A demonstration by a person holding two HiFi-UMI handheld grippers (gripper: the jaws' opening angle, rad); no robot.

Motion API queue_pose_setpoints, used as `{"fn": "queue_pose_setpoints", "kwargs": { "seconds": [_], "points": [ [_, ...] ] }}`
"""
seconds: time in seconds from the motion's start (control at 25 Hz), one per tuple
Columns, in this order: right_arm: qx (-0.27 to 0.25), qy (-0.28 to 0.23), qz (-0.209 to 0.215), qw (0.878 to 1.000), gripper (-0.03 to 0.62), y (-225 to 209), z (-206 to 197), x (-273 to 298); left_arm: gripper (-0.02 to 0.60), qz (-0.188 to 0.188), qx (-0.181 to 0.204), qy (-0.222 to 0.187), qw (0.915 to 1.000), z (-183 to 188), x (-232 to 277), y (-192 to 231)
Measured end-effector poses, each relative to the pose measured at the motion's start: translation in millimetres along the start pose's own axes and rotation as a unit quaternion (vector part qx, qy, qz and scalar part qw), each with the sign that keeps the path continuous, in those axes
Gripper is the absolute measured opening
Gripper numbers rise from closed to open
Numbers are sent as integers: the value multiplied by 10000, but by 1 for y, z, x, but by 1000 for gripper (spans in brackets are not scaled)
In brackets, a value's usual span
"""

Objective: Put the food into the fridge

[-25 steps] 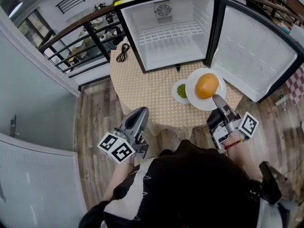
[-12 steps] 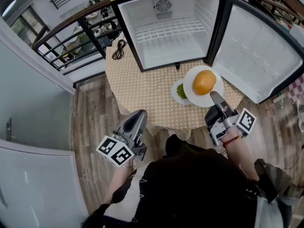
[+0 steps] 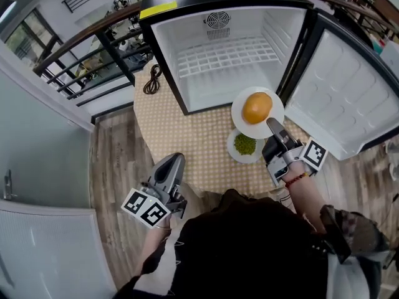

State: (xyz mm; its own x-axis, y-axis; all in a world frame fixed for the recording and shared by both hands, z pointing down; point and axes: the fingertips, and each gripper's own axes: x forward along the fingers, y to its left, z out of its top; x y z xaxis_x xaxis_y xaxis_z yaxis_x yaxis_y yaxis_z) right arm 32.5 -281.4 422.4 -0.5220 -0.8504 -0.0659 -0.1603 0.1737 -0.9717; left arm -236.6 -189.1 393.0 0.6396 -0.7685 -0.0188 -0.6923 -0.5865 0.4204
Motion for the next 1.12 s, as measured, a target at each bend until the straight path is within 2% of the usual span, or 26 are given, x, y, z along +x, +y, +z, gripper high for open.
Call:
{"fn": "queue_pose_setpoints", "kwargs": {
  "seconds": [0.24,0.48,0.8,1.12],
  "points": [
    [43,-192,-304,9993,32,-30,22,48,12,144,15,147,9998,4,16,39],
    [-233,-315,-526,9978,32,-45,41,82,12,17,209,374,9991,-3,23,55],
    [-394,-579,-1087,9916,32,-79,50,106,12,189,-314,474,9982,-19,19,80],
    [-686,-858,-1290,9855,32,-93,68,136,12,-29,-297,698,9971,-28,26,74]
  ]
}}
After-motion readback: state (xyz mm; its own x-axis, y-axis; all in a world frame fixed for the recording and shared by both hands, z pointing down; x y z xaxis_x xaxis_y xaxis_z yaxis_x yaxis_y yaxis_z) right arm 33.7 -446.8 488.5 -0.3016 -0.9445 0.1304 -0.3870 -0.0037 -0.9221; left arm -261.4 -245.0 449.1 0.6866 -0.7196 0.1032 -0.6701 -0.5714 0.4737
